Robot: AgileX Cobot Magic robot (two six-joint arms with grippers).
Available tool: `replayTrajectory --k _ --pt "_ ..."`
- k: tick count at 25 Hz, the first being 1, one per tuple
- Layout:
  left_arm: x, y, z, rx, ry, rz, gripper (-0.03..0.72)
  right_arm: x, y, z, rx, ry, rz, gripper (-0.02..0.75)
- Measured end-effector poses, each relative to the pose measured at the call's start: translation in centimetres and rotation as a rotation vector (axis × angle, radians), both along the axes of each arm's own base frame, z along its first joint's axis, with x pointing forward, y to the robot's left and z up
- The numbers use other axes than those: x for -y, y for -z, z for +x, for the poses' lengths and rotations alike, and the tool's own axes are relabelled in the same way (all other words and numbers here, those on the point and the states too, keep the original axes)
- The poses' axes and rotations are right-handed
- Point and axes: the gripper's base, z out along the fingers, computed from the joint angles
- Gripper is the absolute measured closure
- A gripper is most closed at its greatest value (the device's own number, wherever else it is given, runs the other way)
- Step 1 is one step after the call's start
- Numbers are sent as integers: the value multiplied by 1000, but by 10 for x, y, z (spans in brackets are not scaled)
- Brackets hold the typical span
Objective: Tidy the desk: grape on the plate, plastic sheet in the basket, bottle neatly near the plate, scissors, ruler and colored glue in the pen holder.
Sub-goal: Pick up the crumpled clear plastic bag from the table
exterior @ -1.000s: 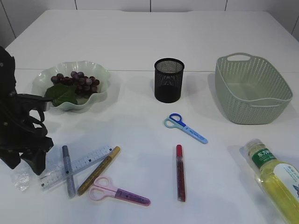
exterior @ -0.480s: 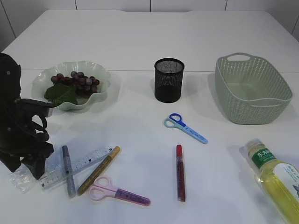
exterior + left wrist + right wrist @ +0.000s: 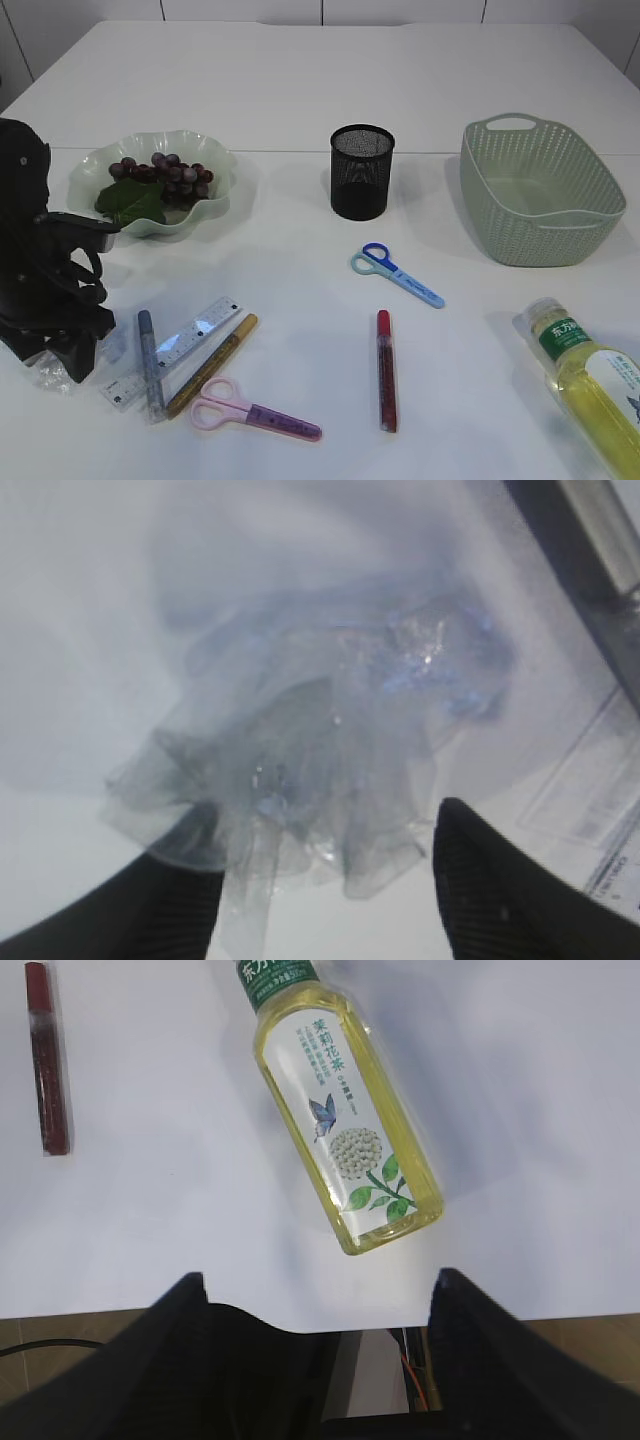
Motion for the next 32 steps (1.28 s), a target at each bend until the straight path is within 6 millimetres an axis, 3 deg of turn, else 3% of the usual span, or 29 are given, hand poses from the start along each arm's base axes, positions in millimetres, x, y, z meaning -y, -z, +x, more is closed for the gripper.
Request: replayTrajectory --k 16,23,32 --pt "0 0 5 54 13 -1 251 0 0 0 0 0 0 207" --pt "0 0 5 59 13 -2 395 0 0 0 0 0 0 207" --pt "0 0 5 56 10 -4 641 0 0 0 0 0 0 207"
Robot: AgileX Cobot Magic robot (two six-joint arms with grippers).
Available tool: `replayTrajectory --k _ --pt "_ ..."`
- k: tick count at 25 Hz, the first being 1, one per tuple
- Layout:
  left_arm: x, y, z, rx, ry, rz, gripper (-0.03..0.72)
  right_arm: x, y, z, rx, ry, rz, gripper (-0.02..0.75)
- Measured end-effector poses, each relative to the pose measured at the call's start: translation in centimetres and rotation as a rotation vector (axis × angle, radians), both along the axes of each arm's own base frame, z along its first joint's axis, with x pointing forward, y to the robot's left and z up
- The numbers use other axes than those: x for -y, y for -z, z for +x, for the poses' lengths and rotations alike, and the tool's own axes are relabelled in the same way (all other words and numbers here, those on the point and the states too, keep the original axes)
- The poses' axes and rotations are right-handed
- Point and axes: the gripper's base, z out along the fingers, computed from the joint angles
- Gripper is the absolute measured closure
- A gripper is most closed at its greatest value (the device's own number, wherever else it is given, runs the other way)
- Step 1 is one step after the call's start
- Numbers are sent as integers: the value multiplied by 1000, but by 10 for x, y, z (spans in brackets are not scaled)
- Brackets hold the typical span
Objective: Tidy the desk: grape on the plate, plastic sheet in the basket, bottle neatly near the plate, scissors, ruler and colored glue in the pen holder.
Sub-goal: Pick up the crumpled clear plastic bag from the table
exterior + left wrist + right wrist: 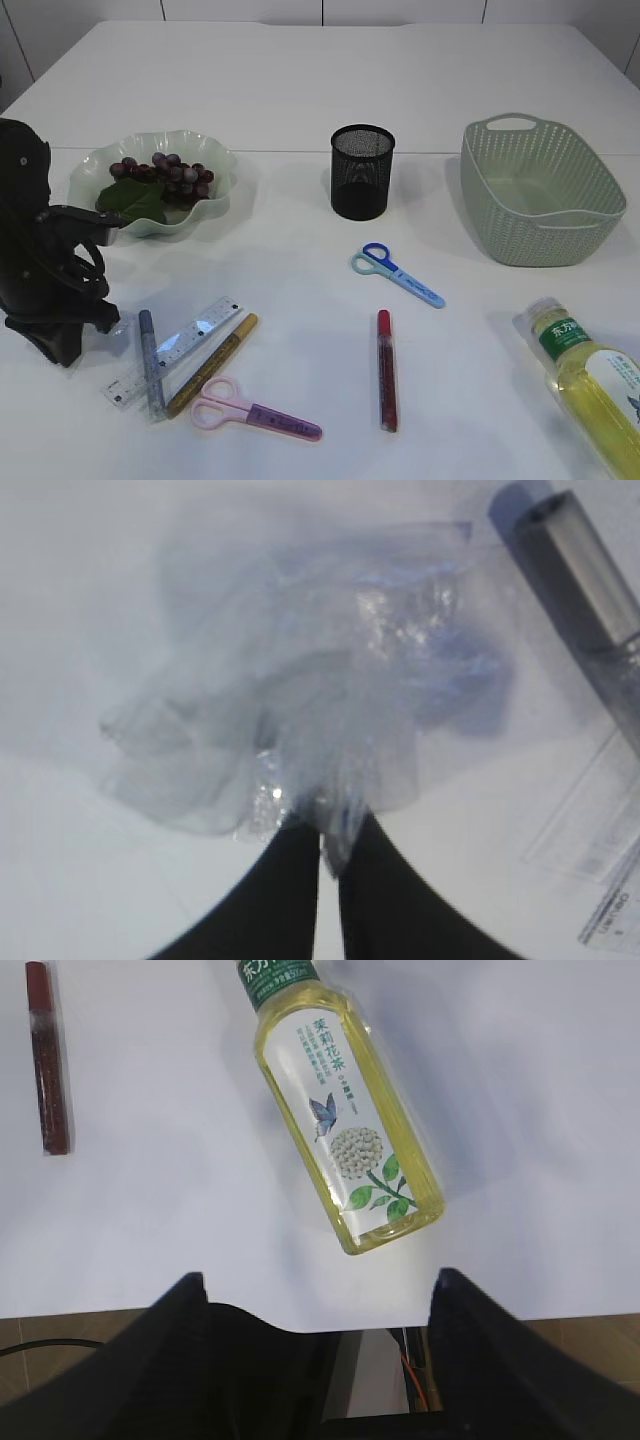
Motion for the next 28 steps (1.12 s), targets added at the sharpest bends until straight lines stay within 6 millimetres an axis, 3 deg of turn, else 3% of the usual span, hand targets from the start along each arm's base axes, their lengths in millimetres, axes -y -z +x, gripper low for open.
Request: replayTrajectory --k 5,19,28 --pt "0 0 -3 -28 -2 5 694 0 0 0 0 0 0 207" --pt "-1 -6 -9 -82 -8 13 694 -4 -1 0 4 -2 49 207" --pt "-2 -32 -13 -33 -16 -4 694 -7 -1 0 6 -3 80 207"
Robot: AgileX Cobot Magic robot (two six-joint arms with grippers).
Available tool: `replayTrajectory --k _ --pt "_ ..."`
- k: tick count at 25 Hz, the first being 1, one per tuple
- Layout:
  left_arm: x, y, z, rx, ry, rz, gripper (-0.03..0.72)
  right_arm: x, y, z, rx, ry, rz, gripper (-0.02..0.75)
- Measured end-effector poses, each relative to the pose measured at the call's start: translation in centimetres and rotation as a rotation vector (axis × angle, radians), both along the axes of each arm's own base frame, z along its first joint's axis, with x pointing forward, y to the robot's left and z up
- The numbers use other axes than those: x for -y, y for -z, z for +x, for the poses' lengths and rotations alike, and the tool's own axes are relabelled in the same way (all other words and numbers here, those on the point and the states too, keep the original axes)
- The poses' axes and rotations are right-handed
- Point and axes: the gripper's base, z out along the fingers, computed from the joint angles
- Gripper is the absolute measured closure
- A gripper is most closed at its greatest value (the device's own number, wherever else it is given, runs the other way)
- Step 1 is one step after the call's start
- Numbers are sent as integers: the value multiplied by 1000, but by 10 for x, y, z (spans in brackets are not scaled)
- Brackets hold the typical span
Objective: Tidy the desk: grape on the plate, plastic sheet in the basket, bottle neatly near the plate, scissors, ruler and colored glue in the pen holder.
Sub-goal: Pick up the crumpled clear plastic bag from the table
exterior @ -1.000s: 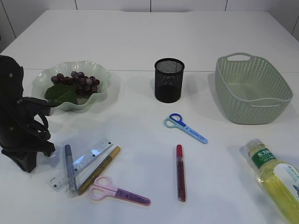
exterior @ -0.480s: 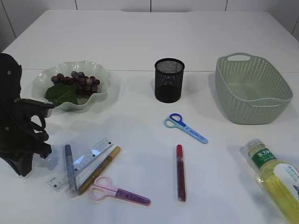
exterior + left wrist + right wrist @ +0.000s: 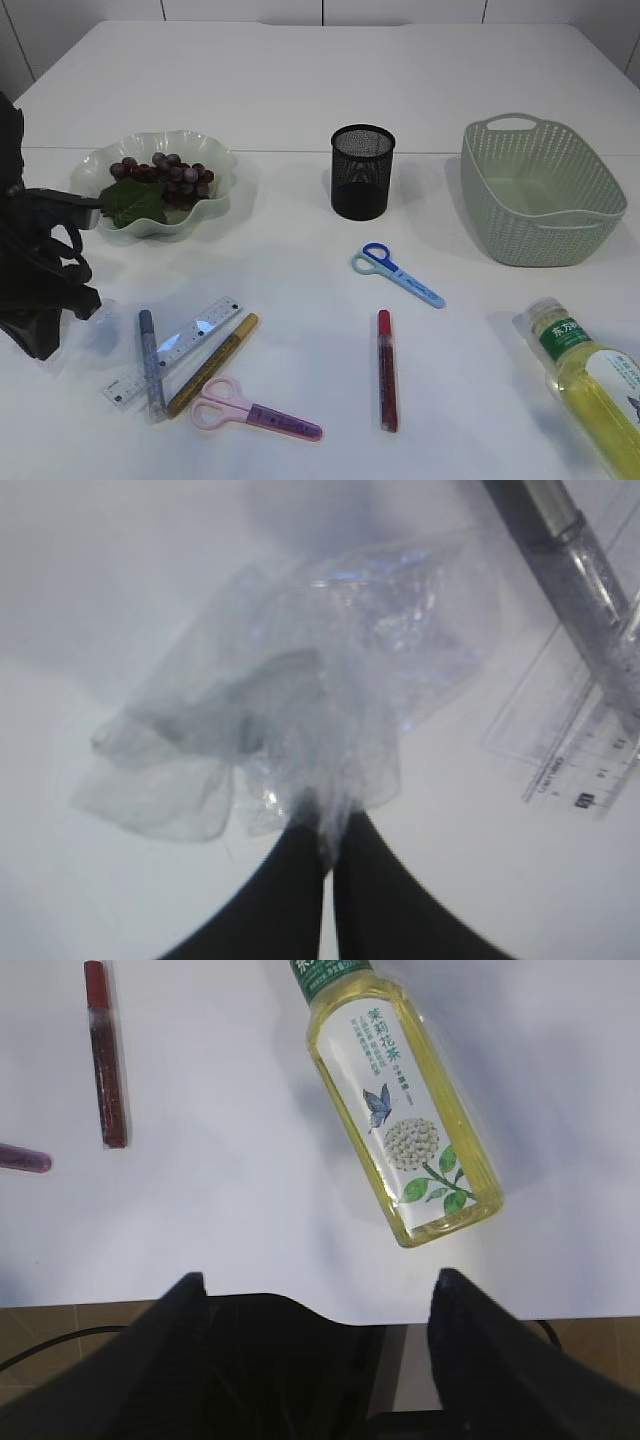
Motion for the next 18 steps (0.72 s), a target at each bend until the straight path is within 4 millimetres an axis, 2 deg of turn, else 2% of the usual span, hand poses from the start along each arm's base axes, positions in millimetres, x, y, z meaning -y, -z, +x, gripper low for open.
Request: replayTrajectory --k 5,13,18 --pt "2 -20 -5 36 -25 -36 694 -1 0 0 0 0 6 207" --pt "12 -69 -19 149 -43 -204 694 -2 0 0 2 -1 21 207" --pt "23 -81 -25 146 -28 -353 694 -4 -1 0 3 -2 47 207"
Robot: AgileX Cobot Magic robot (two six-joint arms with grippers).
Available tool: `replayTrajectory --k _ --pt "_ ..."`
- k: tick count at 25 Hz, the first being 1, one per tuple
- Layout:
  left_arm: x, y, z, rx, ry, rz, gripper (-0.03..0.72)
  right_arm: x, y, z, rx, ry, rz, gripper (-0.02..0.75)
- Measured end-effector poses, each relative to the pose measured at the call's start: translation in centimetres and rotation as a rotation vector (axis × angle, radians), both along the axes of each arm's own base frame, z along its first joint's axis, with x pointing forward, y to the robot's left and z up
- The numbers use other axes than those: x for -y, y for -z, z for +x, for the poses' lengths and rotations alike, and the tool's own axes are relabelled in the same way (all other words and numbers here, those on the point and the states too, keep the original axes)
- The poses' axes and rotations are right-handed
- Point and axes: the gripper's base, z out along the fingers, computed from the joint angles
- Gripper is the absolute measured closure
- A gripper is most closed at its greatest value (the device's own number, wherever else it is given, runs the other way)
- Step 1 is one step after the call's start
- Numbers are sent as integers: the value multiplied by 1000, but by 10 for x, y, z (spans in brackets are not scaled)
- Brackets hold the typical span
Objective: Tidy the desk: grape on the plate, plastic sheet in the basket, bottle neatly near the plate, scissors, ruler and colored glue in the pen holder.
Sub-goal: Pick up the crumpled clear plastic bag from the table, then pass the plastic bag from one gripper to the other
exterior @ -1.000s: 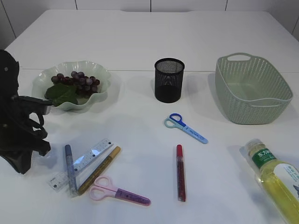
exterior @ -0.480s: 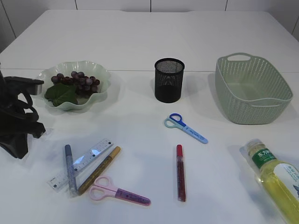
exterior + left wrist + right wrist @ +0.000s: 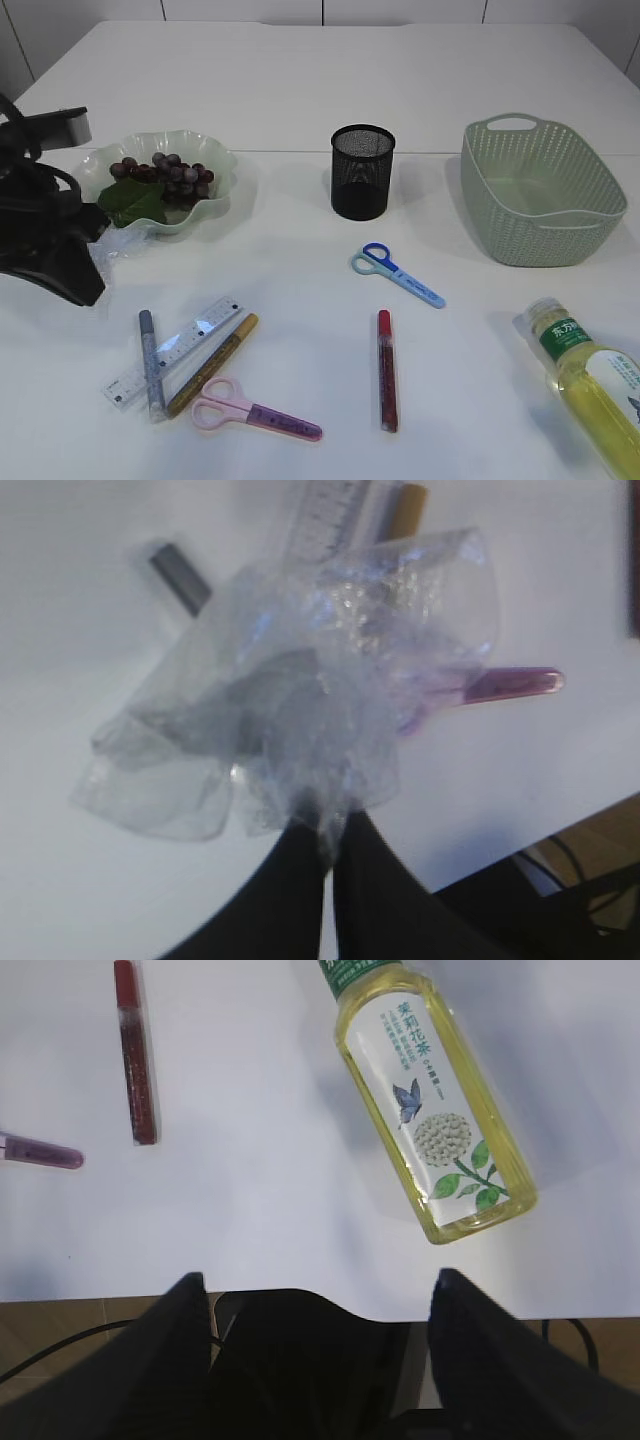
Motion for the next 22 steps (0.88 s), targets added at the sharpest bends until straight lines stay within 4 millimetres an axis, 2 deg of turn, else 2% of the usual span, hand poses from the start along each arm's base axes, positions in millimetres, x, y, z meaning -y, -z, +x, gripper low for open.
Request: replayTrajectory --k 13,22 --pt "37 -24 -6 -16 107 -489 694 -11 -1 9 21 -40 127 207" --pt "56 -42 -8 17 144 -733 694 -31 -13 31 206 -166 356 207"
